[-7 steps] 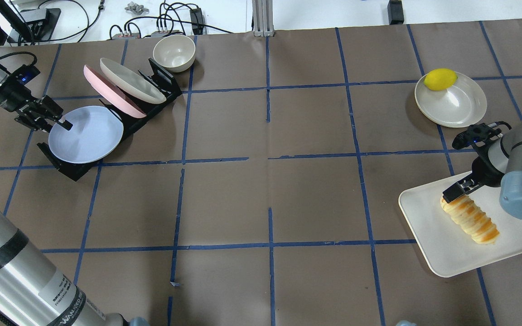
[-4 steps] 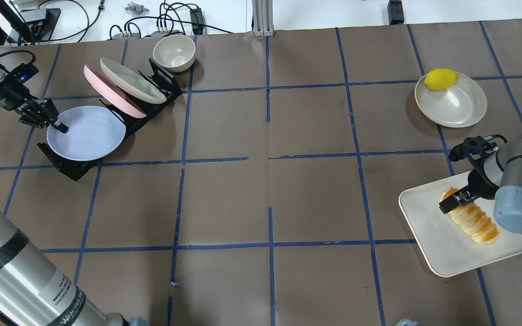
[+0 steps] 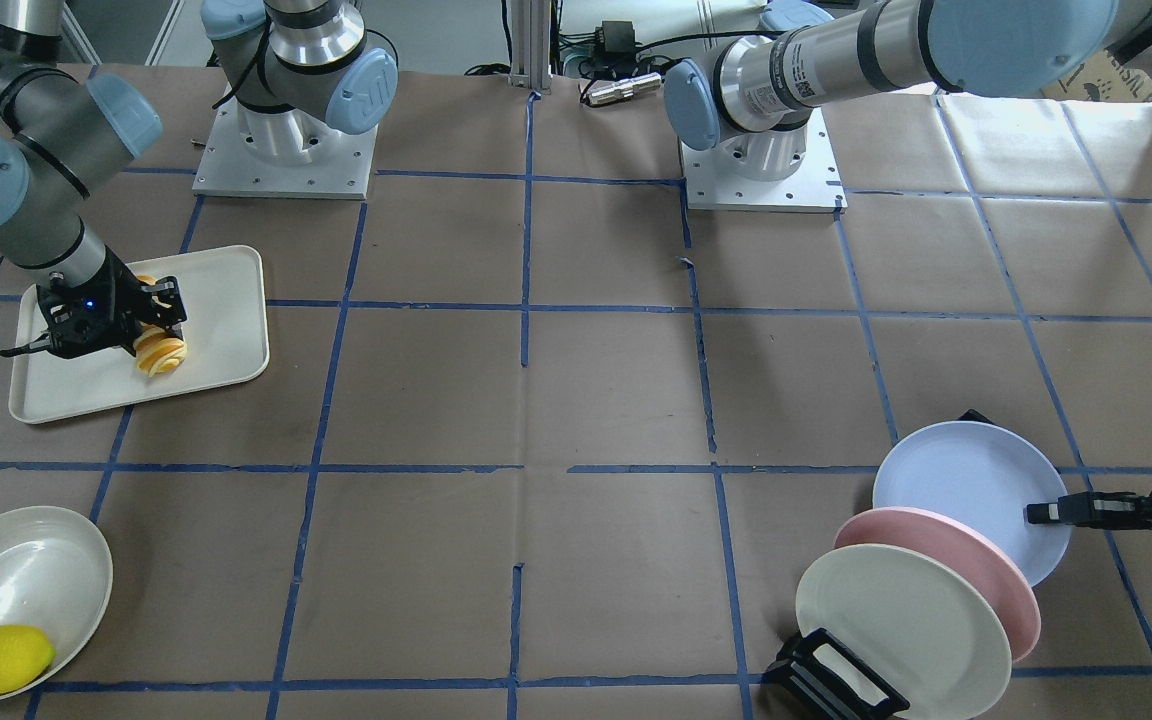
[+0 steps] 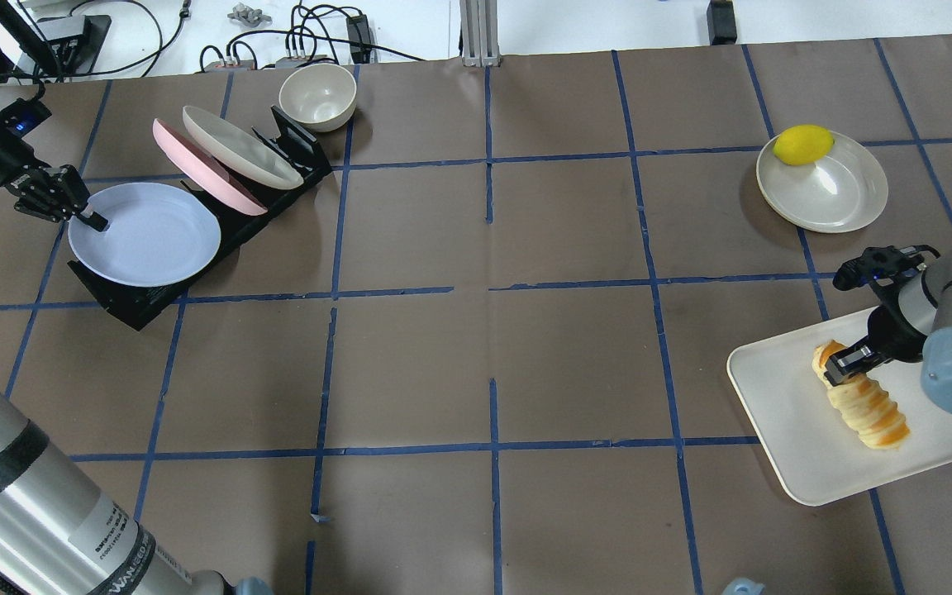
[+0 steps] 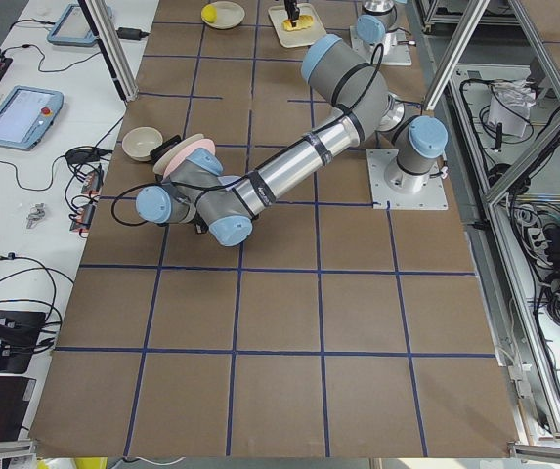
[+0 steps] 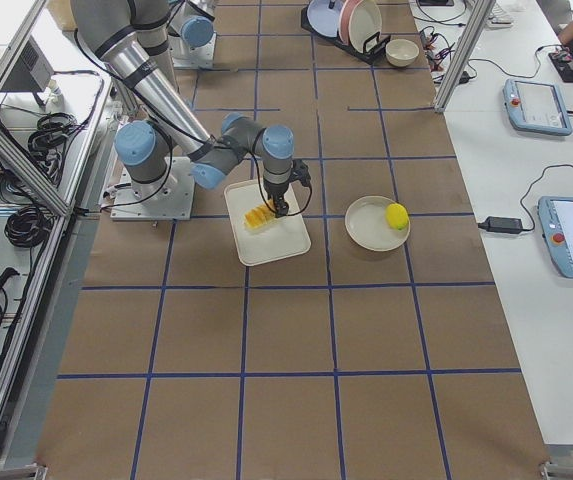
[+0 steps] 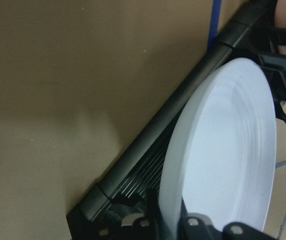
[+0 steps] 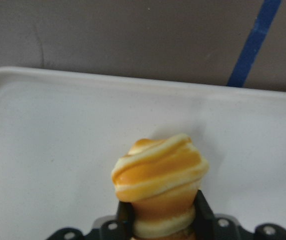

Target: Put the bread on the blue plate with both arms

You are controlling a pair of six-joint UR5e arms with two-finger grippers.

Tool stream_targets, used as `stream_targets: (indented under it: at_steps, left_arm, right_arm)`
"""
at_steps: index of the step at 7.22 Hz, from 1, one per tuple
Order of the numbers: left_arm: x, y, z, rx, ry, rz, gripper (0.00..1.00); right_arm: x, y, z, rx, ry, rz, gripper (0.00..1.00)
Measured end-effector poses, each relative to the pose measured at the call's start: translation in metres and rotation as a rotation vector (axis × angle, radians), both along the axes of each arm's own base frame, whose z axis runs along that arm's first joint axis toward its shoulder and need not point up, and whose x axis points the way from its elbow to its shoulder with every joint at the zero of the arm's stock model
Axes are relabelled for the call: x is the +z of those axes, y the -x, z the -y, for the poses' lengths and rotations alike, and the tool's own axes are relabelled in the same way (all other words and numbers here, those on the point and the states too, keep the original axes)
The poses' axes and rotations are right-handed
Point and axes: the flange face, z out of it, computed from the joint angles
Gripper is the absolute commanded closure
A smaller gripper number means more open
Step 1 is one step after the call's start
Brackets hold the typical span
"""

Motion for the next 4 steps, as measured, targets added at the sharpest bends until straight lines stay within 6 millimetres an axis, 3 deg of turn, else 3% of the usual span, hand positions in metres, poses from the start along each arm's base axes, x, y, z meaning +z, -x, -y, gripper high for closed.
stream_targets:
  at_steps: [2, 4]
  left_arm:
    - [0.033, -0.006, -0.009, -0.001, 0.006, 0.001, 0.96]
    - [0.071, -0.005, -0.034, -0.018, -0.018, -0.018, 0.98]
  right_arm:
    - [0.064, -0.014, 0.022, -0.045, -0.052, 0.007, 0.81]
    - [0.135, -0.049, 0.044, -0.101, -0.069, -0.013, 0.8]
